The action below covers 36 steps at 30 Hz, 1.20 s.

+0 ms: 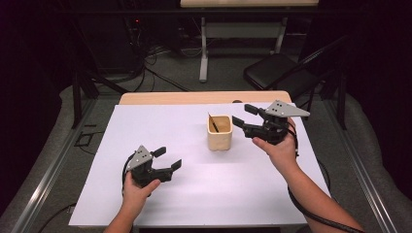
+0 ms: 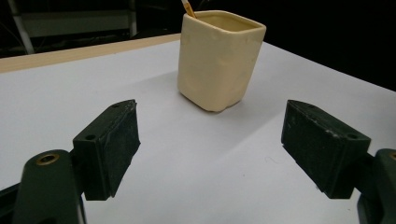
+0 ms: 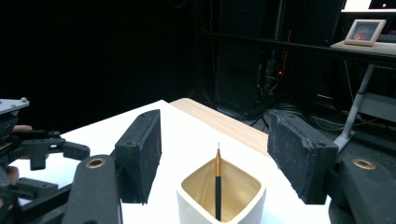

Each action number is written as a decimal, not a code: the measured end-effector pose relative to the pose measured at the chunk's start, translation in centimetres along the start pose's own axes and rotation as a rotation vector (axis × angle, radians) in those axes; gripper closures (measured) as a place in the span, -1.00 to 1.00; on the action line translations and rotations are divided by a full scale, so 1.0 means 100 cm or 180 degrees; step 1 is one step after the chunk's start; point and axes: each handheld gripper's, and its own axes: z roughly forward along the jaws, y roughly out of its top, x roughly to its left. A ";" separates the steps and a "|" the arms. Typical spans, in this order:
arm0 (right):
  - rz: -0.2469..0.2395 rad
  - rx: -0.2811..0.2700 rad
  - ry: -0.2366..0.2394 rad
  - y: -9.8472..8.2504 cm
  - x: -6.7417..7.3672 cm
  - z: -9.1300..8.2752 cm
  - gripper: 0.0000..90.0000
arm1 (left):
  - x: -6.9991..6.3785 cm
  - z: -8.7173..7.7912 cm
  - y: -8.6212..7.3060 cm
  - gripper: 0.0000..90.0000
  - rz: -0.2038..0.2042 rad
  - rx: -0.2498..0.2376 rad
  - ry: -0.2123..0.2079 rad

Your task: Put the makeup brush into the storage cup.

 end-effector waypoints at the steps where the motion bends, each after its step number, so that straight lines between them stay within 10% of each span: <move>1: -0.0003 0.0003 0.0006 0.000 0.001 -0.001 -0.22 | 0.000 0.000 0.000 -0.57 -0.0003 -0.0001 -0.0004; 36: 0.0111 0.0131 0.0126 -0.061 0.026 -0.048 -0.22 | -0.001 -0.002 0.001 -0.57 0.0015 -0.0002 -0.0022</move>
